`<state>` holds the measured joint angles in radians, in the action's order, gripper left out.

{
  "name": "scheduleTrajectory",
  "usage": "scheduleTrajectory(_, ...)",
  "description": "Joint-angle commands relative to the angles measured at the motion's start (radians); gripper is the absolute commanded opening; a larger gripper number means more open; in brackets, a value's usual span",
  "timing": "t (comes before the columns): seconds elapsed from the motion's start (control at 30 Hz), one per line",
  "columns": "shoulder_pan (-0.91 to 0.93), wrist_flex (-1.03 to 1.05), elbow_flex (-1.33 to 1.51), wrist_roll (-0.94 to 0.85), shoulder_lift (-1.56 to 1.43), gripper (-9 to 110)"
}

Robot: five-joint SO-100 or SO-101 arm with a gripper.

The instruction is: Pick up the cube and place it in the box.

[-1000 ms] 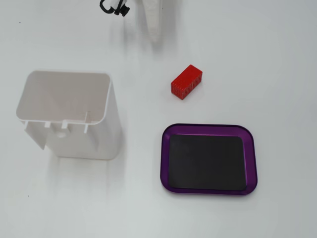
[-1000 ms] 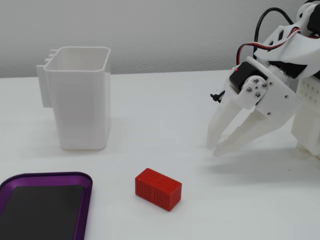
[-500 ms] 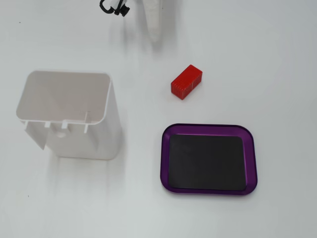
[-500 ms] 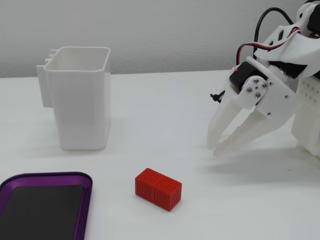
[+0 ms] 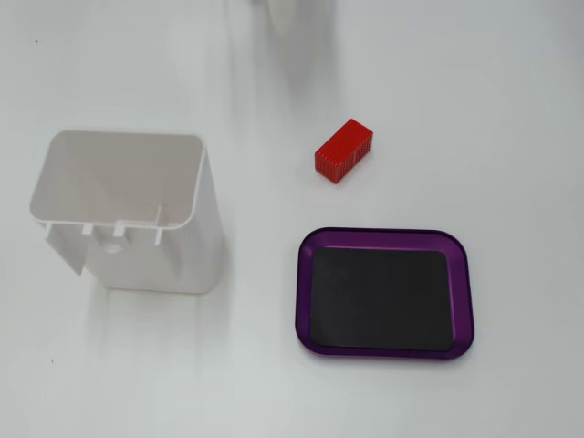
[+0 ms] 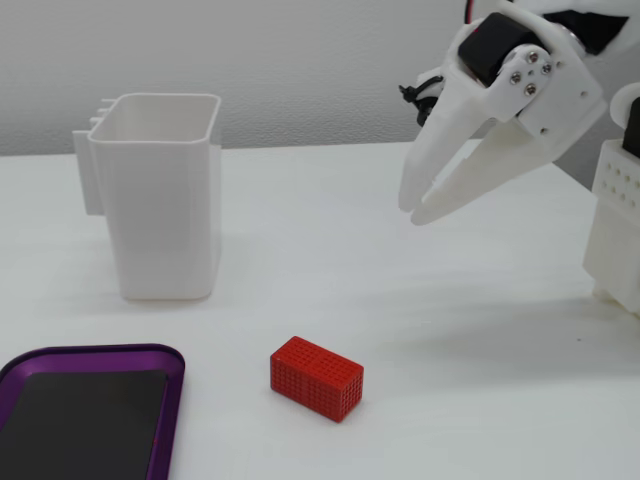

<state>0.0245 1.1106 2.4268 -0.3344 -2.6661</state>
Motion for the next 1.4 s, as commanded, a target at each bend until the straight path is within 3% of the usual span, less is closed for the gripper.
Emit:
scheduleTrajectory(0.0,-0.055,0.1,-0.31,-0.074,0.391,2)
scheduleTrajectory(0.2,-0.092,0.227,-0.71,-0.147,0.862,12)
scheduleTrajectory(0.4,-0.092,0.227,-0.85,-0.219,1.06,13)
scheduleTrajectory(0.57,-0.132,0.224,-0.851,-0.281,1.111,14)
scheduleTrajectory(0.8,-0.153,0.137,-0.844,-0.275,1.109,24)
scheduleTrajectory(1.37,-0.155,-0.103,-0.643,-0.276,1.115,24)
